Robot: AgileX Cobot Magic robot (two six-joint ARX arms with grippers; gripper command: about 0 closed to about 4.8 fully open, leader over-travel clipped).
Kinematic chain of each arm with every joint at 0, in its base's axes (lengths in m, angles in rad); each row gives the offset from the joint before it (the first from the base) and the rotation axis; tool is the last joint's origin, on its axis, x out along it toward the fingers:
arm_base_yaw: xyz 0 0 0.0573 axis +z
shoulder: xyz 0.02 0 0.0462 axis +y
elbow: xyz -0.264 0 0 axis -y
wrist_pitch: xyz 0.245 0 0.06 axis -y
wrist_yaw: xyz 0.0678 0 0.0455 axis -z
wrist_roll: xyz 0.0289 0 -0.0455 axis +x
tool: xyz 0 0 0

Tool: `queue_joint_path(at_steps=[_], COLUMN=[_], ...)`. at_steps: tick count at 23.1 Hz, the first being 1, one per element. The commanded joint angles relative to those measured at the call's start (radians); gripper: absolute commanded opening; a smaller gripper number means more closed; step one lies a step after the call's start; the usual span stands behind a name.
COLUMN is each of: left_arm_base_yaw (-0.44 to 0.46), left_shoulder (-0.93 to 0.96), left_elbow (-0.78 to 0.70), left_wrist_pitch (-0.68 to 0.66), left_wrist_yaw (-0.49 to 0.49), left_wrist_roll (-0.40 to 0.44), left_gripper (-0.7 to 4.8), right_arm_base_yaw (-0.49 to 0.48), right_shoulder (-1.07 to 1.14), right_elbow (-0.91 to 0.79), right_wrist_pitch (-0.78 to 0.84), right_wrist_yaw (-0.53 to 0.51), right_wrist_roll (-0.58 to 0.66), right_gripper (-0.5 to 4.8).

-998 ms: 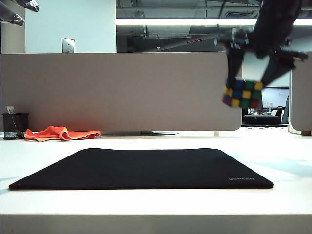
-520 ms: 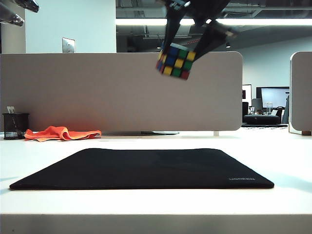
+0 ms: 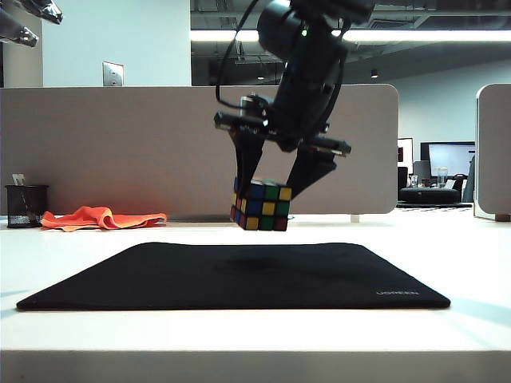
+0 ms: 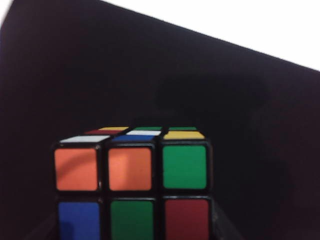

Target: Pick up the cube on the right side of the mouse pad, then place it in the center of the mouse pad.

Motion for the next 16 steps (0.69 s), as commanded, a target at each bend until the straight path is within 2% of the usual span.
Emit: queue_joint_path(at_steps=[1, 4, 8, 10, 11, 15, 16], left_arm_base_yaw=[0.002, 0.002, 0.002, 0.002, 0.002, 0.002, 0.002], left_shoulder=[-0.002, -0.002, -0.002, -0.002, -0.002, -0.002, -0.002], left_elbow=[0.008, 0.008, 0.008, 0.008, 0.008, 0.008, 0.008], left_wrist_pitch=[0.003, -0.003, -0.011, -0.012, -0.014, -0.014, -0.014], left_wrist_yaw=[0.002, 0.002, 0.002, 0.002, 0.002, 0.002, 0.002], left_wrist_roll=[0.005, 0.005, 0.031, 0.031, 0.031, 0.031, 0.031], left_gripper=[2.47, 2.47, 2.46, 2.46, 2.46, 2.46, 2.46], right_arm_base_yaw=[0.008, 0.008, 0.008, 0.008, 0.008, 0.008, 0.008], right_shoulder=[0.015, 0.032, 0.036, 0.036, 0.036, 0.034, 0.020], right_elbow=[0.008, 0.008, 0.006, 0.006, 0.006, 0.008, 0.008], right_wrist_pitch=[0.035, 0.035, 0.036, 0.035, 0.032, 0.026, 0.013], right_wrist_yaw=[0.003, 0.002, -0.001, -0.001, -0.001, -0.025, -0.037], right_wrist_roll=[-0.003, -0.003, -0.003, -0.003, -0.003, -0.002, -0.002], right_gripper=[2.52, 3.13, 3.32, 4.11, 4.31, 4.31, 4.06])
